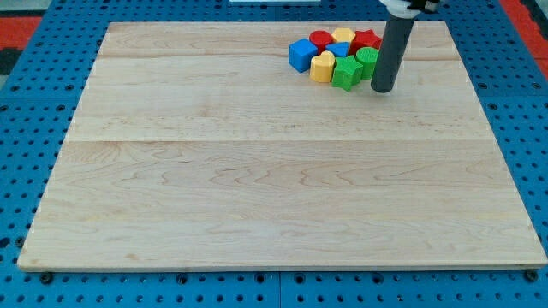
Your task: Move the red circle and the hexagon to the left side
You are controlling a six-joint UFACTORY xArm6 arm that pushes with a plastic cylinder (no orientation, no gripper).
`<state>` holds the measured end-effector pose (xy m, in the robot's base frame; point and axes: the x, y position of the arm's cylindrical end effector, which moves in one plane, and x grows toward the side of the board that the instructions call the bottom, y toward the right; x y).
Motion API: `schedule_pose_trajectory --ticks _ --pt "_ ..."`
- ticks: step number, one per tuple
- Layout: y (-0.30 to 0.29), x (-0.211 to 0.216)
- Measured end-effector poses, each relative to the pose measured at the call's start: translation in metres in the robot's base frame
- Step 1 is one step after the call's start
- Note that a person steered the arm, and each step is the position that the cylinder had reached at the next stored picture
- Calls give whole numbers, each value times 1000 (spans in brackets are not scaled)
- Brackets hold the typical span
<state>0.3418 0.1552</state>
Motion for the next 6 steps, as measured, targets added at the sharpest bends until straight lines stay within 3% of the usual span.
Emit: schedule_pose_trajectory --ticks 4,5,6 --pt "42 -88" --pt "29 -107" --pt "-73 -110"
